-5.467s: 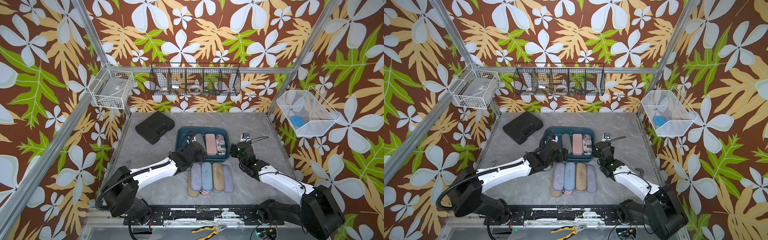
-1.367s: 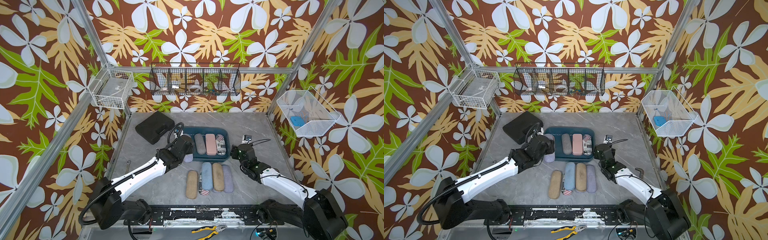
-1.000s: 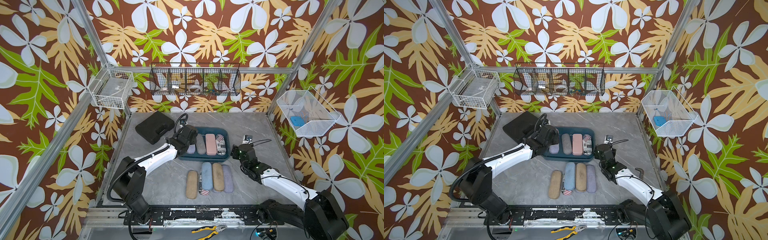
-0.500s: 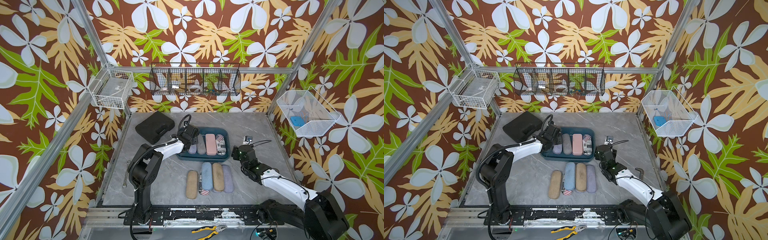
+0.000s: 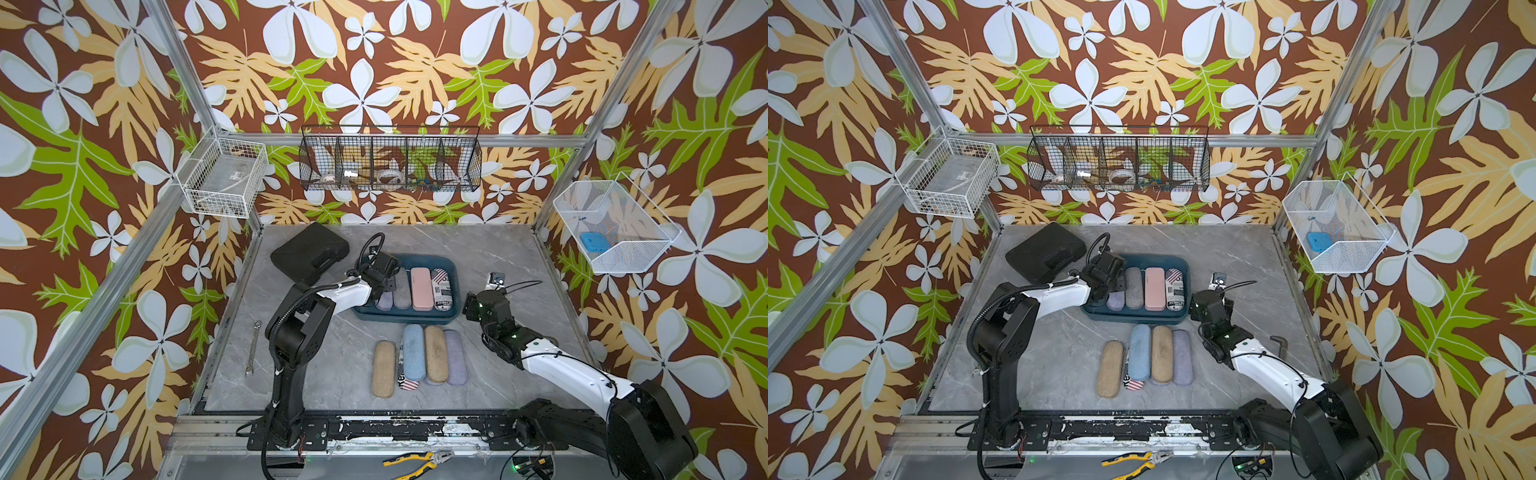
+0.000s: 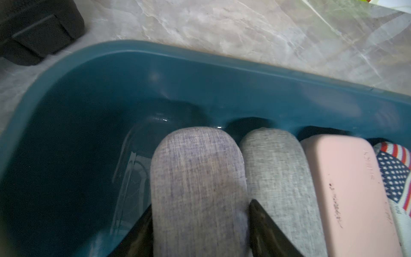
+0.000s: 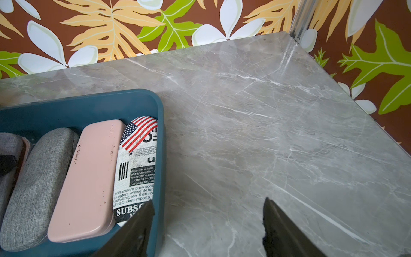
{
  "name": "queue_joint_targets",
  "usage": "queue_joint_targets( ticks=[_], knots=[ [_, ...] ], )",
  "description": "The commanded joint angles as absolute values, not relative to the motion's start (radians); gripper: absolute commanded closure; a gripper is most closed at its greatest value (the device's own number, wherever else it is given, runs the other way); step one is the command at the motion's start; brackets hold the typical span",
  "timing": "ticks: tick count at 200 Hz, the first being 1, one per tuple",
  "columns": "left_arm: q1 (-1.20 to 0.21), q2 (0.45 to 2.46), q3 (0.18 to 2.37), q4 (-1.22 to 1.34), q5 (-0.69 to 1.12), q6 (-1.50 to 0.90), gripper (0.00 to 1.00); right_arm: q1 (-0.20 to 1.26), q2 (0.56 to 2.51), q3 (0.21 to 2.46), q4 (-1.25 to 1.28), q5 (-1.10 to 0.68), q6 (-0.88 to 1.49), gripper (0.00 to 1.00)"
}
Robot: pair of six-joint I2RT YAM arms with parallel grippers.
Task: Put the glasses cases into the storage boxes
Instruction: Place the glasses case in the storage box.
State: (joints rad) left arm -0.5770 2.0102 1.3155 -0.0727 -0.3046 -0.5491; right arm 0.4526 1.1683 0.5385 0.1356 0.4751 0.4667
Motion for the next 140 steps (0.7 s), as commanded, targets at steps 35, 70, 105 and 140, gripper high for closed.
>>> queue_joint_targets(
  ticks=[35,70,105,140],
  knots=[
    [-0.574,2.036,1.330,-0.025,-0.255,-0.545,0.39,0.453,1.172,0.544,0.144,0.488,0.463,0.24],
    [-0.575,2.031,1.328,-0.004,-0.224,-0.541,0.32,0.452,1.167,0.546,0.138,0.492,0.461,0.24],
    [-0.575,2.011,1.321,0.012,-0.190,-0.540,0.24,0.451,1.169,0.547,0.137,0.492,0.461,0.24],
    [-0.575,1.983,1.318,-0.001,-0.195,-0.531,0.19,0.451,1.173,0.550,0.139,0.492,0.461,0.24]
  ],
)
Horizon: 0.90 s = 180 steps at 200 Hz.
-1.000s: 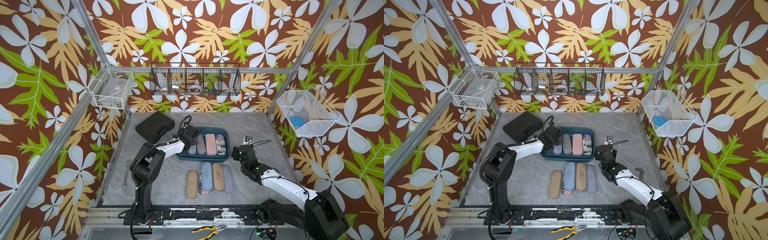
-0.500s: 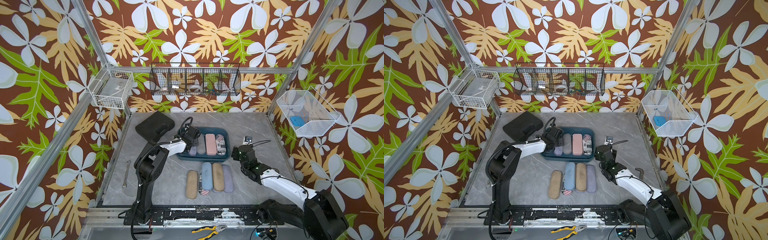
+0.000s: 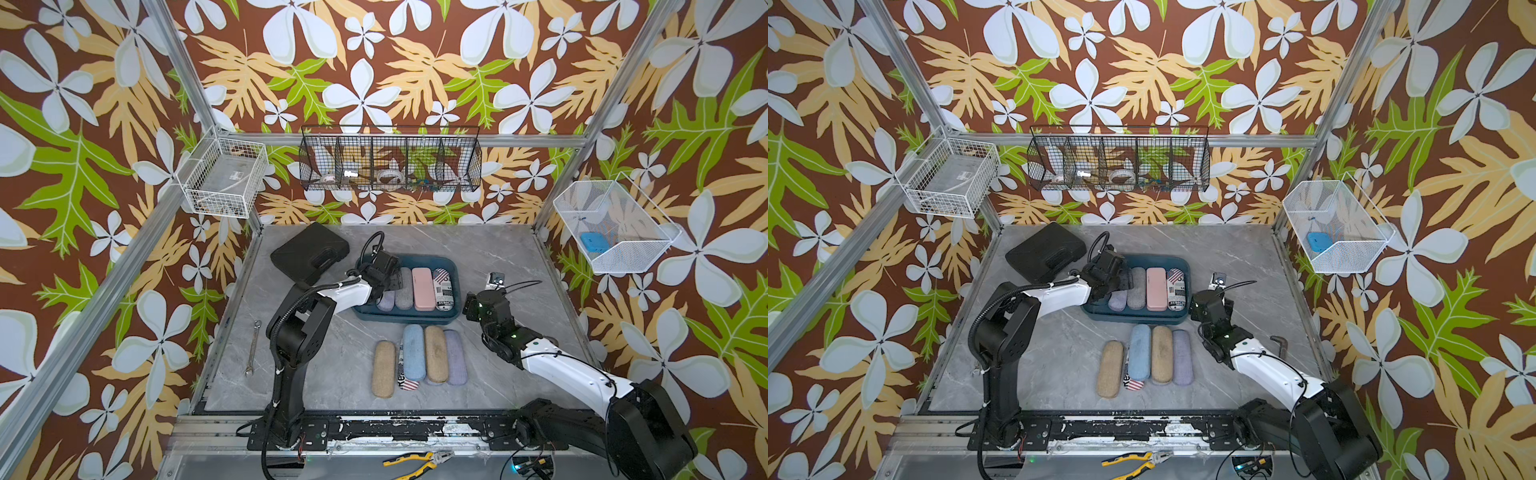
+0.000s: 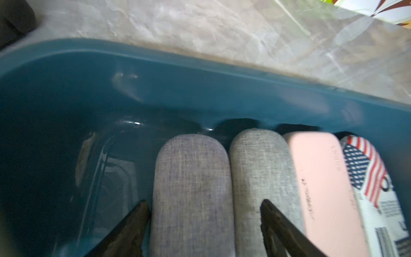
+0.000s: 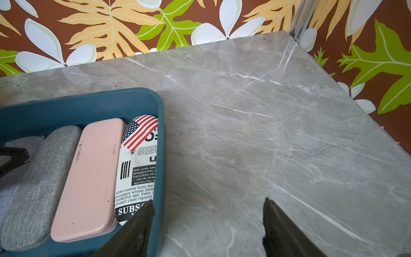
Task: Put the glasses cases into the storage boxes
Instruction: Place the glasses case in the storage box, then pick up the glasses case at the center of the board.
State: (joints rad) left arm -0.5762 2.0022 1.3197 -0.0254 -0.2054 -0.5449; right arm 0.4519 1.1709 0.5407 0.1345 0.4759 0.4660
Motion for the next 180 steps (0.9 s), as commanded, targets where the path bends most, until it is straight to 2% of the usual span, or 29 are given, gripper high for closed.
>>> queue_joint_targets(
  ticks=[1,88,126,180],
  knots=[
    [-0.575,1.982,1.318,-0.001,-0.195,-0.531,0.19,0.451,1.173,0.551,0.139,0.492,0.461,0.24],
    [-0.575,1.875,1.289,-0.031,-0.137,-0.554,0.20,0.451,1.181,0.552,0.141,0.489,0.466,0.24],
    [-0.590,1.746,1.178,-0.011,-0.099,-0.615,0.21,0.451,1.193,0.553,0.148,0.486,0.471,0.24],
    [-0.683,1.553,0.982,-0.025,-0.153,-0.675,0.22,0.451,1.215,0.567,0.154,0.479,0.469,0.24]
  ],
)
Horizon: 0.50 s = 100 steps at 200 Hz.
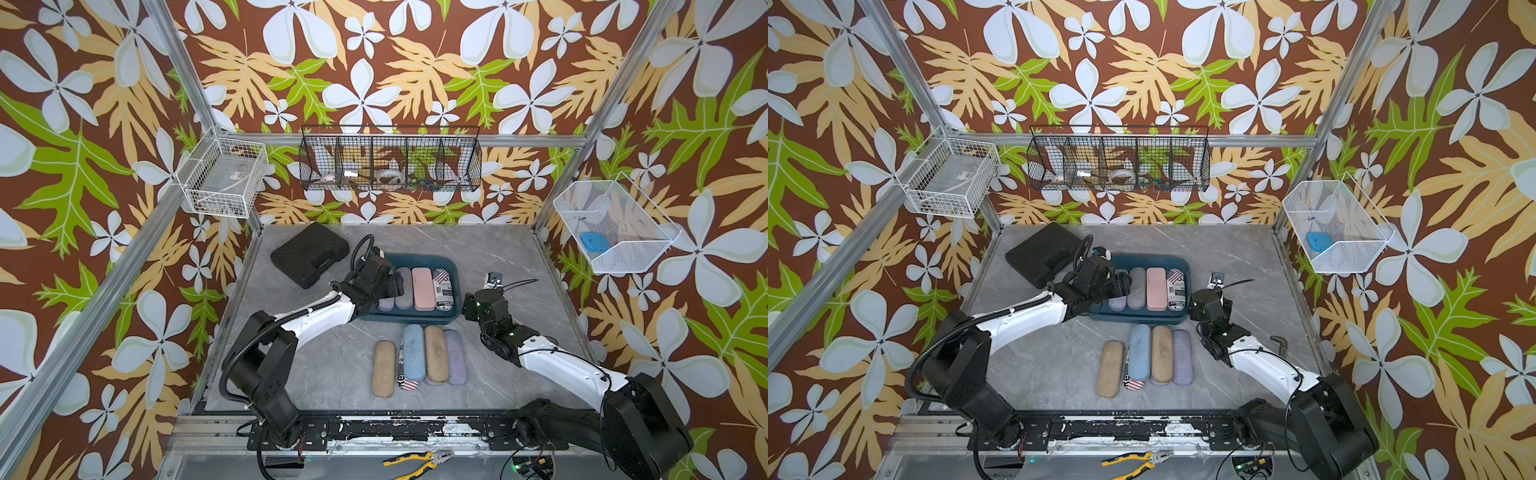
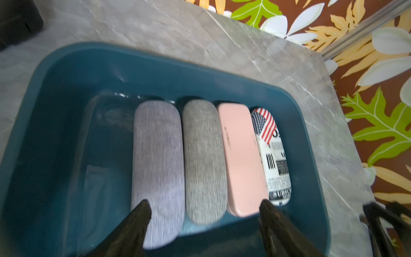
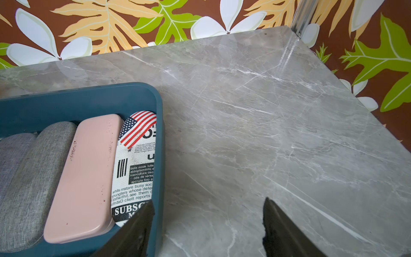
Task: Put the glasses cases into the storage boxes
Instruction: Pick up the glasses case at the center of the board.
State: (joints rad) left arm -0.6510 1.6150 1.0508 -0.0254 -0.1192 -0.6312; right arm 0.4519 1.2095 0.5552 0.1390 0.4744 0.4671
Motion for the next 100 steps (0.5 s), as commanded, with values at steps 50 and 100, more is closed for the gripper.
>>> queue_joint_targets(
  ticks=[50,100],
  knots=[
    [-0.809,1.417,0.822,-0.141,-0.320,-0.727,0.21,0.451,1.234,0.575,0.163,0.466,0.475,0.24],
    [-0.877,1.338,0.674,-0.127,-0.270,-0.813,0.21,0.451,1.247,0.586,0.162,0.452,0.488,0.24]
  ],
)
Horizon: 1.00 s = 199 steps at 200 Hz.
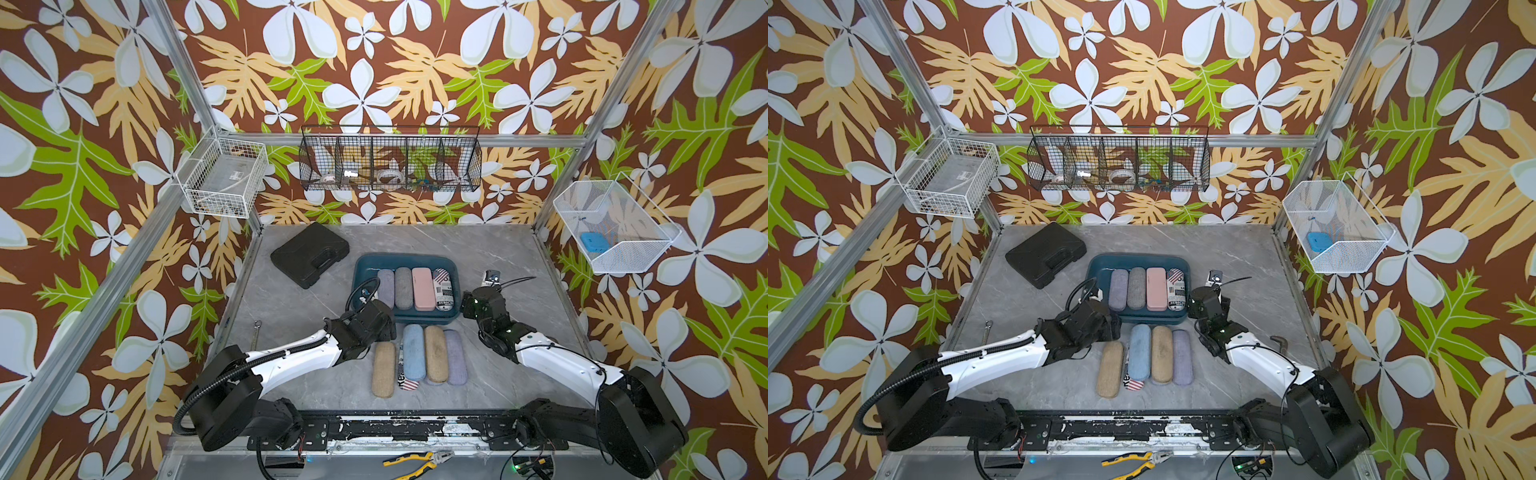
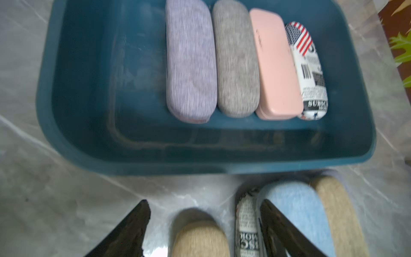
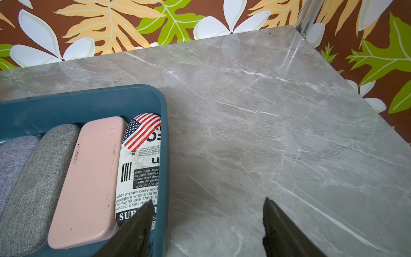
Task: Put the glasses cases into the storage boxes
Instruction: Pick up the glasses case at the center of the board.
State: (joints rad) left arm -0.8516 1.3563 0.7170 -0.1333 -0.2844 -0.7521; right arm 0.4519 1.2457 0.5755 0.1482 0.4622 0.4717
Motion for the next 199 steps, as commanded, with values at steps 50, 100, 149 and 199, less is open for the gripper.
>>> queue_joint_targets(
  ticks=[50,100,149,199],
  knots=[
    [-0.956,1.369,0.638,-0.135,-0.256,-0.842,0.19,0.451,1.226,0.591,0.145,0.457,0.489,0.24],
    [-0.998,1.409,0.649,-0.164,-0.264,-0.851,0.18,0.451,1.197,0.582,0.132,0.463,0.492,0.24],
    [-1.064,1.465,0.693,-0.234,-0.324,-0.873,0.19,0.451,1.194,0.579,0.130,0.462,0.496,0.24],
    [-1.101,1.506,0.706,-0.256,-0.331,-0.914,0.23,0.451,1.207,0.583,0.138,0.454,0.497,0.24]
  ],
)
